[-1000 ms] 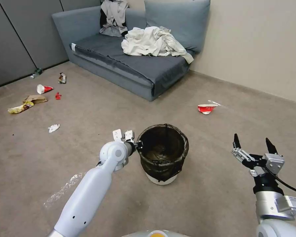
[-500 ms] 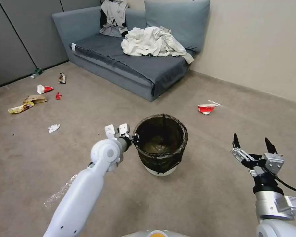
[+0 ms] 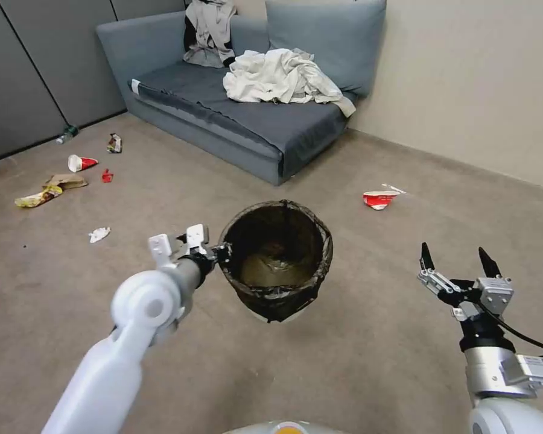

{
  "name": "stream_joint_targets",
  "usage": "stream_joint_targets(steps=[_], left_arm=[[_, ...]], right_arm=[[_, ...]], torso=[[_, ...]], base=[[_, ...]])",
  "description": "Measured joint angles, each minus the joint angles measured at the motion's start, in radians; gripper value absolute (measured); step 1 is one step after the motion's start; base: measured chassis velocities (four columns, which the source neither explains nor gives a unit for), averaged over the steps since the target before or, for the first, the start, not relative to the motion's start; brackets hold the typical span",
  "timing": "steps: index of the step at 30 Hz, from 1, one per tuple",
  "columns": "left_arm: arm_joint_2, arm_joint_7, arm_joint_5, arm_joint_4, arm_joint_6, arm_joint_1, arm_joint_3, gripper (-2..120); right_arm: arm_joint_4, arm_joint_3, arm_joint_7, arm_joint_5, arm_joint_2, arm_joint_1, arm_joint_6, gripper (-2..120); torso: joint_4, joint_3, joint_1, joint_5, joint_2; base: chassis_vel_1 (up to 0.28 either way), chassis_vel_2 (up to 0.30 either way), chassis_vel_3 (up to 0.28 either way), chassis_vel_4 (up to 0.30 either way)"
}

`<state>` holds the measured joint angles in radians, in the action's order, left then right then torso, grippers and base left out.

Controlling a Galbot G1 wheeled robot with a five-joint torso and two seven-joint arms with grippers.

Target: Pick up the trash can from the floor.

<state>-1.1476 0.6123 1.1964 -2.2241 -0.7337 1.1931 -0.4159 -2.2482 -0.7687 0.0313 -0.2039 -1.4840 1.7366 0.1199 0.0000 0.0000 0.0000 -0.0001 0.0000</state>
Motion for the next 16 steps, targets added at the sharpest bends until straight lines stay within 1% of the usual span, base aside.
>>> stream_joint_targets(steps=[3,7,16], left_arm=[[0.006,-0.001,0.000,-0.026,0.000,0.023,-0.029,4],[0.009,-0.002,0.000,-0.031,0.000,0.032,-0.045,4],[0.000,-0.002,-0.001,-0.028,0.000,0.038,-0.048,4]], right_arm=[[0.000,0.002,0.001,0.001,0.007,-0.004,0.000,100],[0.001,0.005,0.001,0.000,0.014,-0.007,-0.001,100],[0.001,0.005,-0.001,-0.004,0.019,-0.009,-0.001,100]], torso=[[0.0000,0.000,0.000,0.0000,0.000],[0.0000,0.000,0.000,0.0000,0.000],[0.0000,0.000,0.000,0.0001,0.000]], base=[[0.000,0.000,0.000,0.000],[0.000,0.000,0.000,0.000],[0.000,0.000,0.000,0.000]])
